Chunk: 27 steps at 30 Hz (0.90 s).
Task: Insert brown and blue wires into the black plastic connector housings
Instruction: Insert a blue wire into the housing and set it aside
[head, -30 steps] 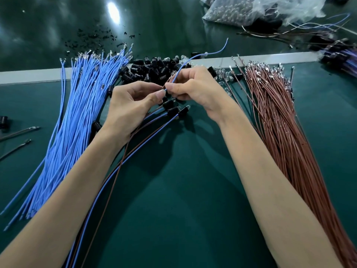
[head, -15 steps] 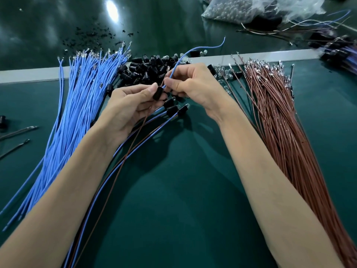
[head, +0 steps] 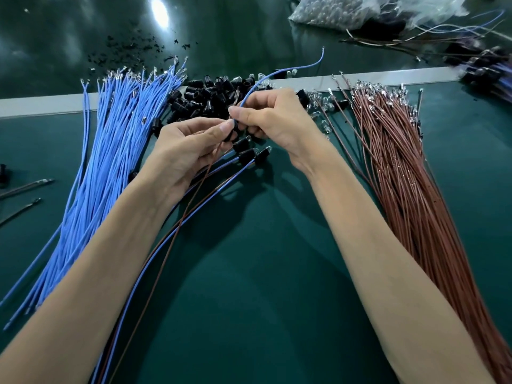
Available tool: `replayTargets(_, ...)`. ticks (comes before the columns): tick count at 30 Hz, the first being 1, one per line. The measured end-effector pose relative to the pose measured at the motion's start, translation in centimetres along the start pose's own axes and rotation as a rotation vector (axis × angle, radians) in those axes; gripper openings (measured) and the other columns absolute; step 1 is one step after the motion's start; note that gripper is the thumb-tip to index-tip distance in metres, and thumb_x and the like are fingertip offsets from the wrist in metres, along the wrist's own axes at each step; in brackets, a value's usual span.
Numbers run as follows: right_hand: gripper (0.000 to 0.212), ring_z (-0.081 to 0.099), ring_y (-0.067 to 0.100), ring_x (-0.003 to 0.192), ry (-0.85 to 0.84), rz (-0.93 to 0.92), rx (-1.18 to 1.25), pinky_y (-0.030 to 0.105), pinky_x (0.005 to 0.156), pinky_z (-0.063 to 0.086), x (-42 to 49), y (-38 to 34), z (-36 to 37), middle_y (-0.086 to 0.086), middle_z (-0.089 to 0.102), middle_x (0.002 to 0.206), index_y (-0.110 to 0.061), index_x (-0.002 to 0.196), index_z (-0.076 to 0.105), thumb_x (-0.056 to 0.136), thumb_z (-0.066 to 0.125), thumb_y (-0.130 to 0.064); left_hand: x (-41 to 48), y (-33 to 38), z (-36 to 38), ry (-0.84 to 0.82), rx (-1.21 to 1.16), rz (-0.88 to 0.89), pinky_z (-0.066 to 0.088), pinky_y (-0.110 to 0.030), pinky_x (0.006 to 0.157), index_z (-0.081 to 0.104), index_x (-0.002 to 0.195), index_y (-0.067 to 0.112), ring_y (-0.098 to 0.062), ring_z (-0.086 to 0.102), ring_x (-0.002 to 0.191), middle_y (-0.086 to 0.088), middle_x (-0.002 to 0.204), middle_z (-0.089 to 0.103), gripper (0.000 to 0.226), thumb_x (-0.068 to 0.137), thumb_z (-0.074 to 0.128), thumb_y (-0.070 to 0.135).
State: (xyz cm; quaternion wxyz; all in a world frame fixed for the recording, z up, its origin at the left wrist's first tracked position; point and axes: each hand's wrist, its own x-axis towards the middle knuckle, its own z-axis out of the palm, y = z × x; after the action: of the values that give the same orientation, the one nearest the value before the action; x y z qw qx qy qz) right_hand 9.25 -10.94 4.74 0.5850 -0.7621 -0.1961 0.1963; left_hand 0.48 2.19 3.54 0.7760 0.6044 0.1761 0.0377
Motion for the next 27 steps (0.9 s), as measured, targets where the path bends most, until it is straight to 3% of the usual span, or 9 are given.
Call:
replayTargets(8, 0.022, 0.046, 0.003, 0.051, -0.063, 0.005, -0.001, 0.012, 0.050, 0.039, 0.0, 0.2, 0.0, -0.007, 0.056, 0.053, -0.013, 0.066, 0.062, 0.087, 0.068, -0.012, -0.1, -0.1, -0.1, 0.035, 0.035, -0.004, 0.049, -0.013, 0.063, 0.069, 0.082, 0.011, -0.005, 0.062, 0.060, 0.004, 0.068, 0.070, 0.021, 0.066, 0.074, 0.024)
replayTargets(16, 0.020, 0.061, 0.007, 0.058, -0.088, -0.114, 0.048, 0.016, 0.060, 0.046, -0.1, 0.7, 0.2, -0.002, 0.064, 0.059, -0.011, 0.071, 0.063, 0.085, 0.065, 0.002, -0.1, 0.0, 0.1, 0.001, -0.062, -0.079, 0.048, -0.014, 0.059, 0.067, 0.082, 0.007, -0.007, 0.060, 0.058, -0.001, 0.070, 0.069, 0.021, 0.070, 0.068, 0.025)
replayTargets(18, 0.019, 0.061, 0.010, 0.061, -0.078, -0.107, 0.044, 0.020, 0.063, 0.046, -0.2, 0.9, 0.4, -0.001, 0.065, 0.060, -0.012, 0.071, 0.063, 0.086, 0.065, 0.001, -0.1, 0.1, 0.2, 0.000, -0.074, -0.085, 0.047, -0.014, 0.059, 0.066, 0.081, 0.007, -0.008, 0.059, 0.057, -0.001, 0.070, 0.069, 0.021, 0.070, 0.068, 0.025)
replayTargets(24, 0.013, 0.057, 0.003, 0.060, -0.099, -0.102, 0.136, 0.015, 0.060, 0.046, -0.6, 0.7, 0.0, -0.007, 0.066, 0.061, -0.016, 0.078, 0.063, 0.090, 0.065, -0.011, -0.4, 0.7, 0.5, -0.020, -0.118, -0.130, 0.047, -0.012, 0.057, 0.067, 0.082, 0.013, -0.005, 0.060, 0.059, 0.003, 0.070, 0.069, 0.020, 0.068, 0.067, 0.027)
replayTargets(27, 0.009, 0.063, 0.006, 0.066, -0.138, -0.096, 0.154, 0.018, 0.063, 0.046, -0.8, 0.6, 0.0, -0.006, 0.067, 0.069, -0.019, 0.082, 0.062, 0.087, 0.068, -0.014, -0.4, 1.0, 0.4, 0.024, -0.145, -0.151, 0.048, -0.011, 0.055, 0.073, 0.074, 0.014, -0.003, 0.060, 0.055, 0.005, 0.063, 0.066, 0.014, 0.068, 0.068, 0.026)
